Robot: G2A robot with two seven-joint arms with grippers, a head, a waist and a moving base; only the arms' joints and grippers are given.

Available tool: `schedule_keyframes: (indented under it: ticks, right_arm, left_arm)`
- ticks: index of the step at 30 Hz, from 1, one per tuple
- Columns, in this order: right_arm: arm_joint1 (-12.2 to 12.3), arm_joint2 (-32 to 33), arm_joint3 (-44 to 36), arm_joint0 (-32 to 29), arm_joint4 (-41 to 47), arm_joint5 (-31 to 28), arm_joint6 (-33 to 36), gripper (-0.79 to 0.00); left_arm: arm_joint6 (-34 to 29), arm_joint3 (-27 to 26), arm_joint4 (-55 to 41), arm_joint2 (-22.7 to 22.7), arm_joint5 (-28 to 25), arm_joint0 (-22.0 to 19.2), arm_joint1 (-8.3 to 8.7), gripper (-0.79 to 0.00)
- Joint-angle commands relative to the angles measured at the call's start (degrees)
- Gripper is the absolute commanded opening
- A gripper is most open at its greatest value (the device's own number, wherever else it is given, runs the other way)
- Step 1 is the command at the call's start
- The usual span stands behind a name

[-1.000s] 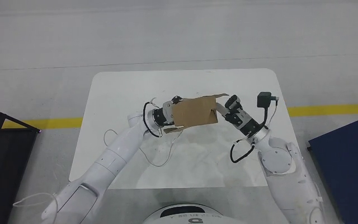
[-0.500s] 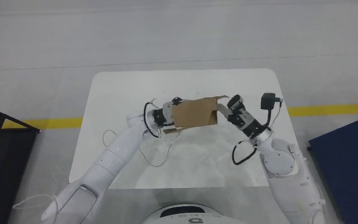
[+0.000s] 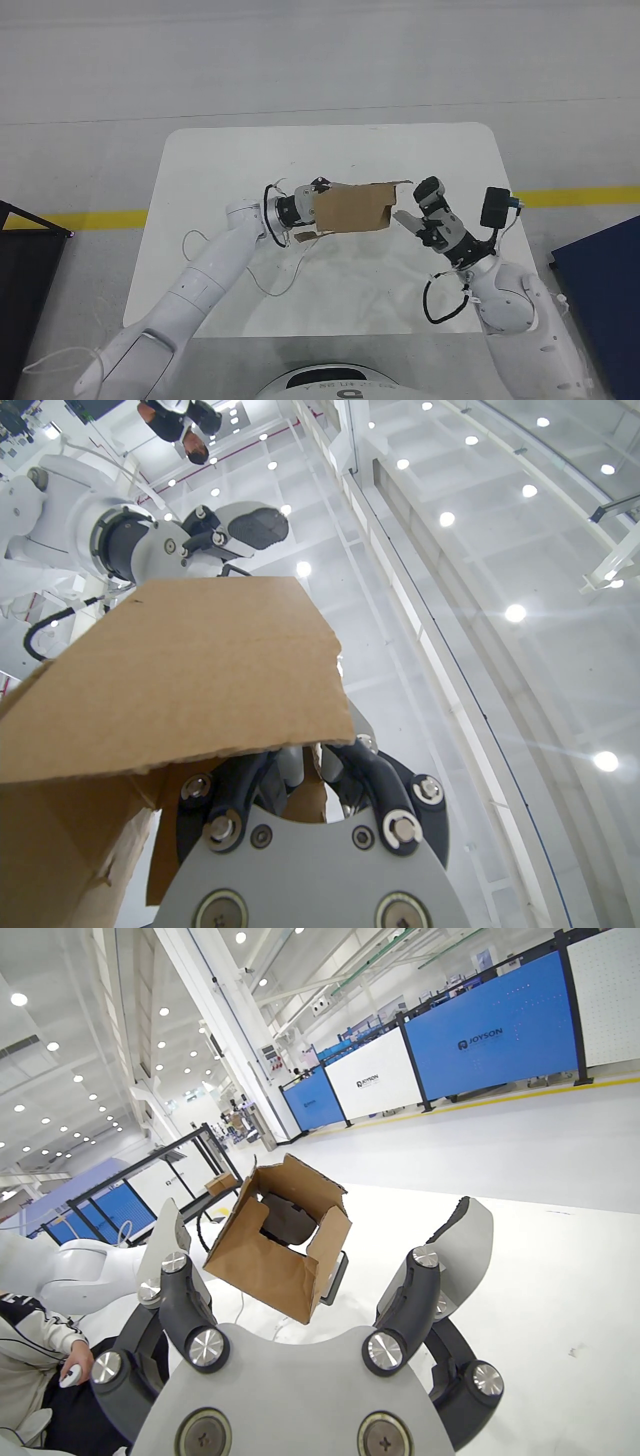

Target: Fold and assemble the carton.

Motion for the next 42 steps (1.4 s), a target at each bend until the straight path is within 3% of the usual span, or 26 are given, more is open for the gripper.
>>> schedule_keyframes:
  ticks: [1,8,13,21,25,28,38,40,42]
  right_arm:
    - [-0.1,-1.1,0.2,0.7,-2.1,2.0,-0.1,0.0]
    - [-0.3,-3.9,0.4,1.8,-7.3,6.1,-1.0,0.0]
    - [-0.4,-4.6,0.8,2.3,-6.3,7.3,-1.0,0.0]
    - [-0.2,-5.9,1.0,3.5,-7.7,8.8,2.7,0.0]
    - [-0.1,-5.2,0.9,3.2,-5.7,8.2,1.8,0.0]
    - [0.1,-3.4,1.2,2.5,0.7,6.3,1.3,0.0]
    - [0.1,-3.4,1.2,2.5,0.7,6.3,1.3,0.0]
    - [0.0,-4.0,1.7,2.5,7.1,4.8,1.2,0.0]
    - [0.3,-4.0,3.5,2.9,20.7,1.0,5.8,0.0]
  left_arm:
    - [0.0,-0.2,0.6,-0.2,0.0,0.1,0.07,-0.785]
    - [-0.6,-0.7,1.7,-1.2,0.3,0.7,0.38,-0.785]
    - [-0.8,-1.2,2.1,-2.0,0.3,1.2,0.58,-0.785]
    - [-0.6,-1.8,2.3,-1.5,0.8,1.5,0.31,-0.785]
    - [-0.9,-1.5,2.3,-1.3,0.8,1.3,0.14,-0.785]
    - [-1.4,-1.0,2.1,-1.9,-0.1,1.1,0.12,-0.785]
    - [-1.8,-0.9,1.6,-2.9,-1.8,1.2,0.17,-0.785]
    - [-0.1,-2.4,3.1,-3.6,-4.6,1.7,0.35,-0.785]
    - [-1.2,-3.8,4.0,-4.6,-6.0,2.6,0.7,-0.785]
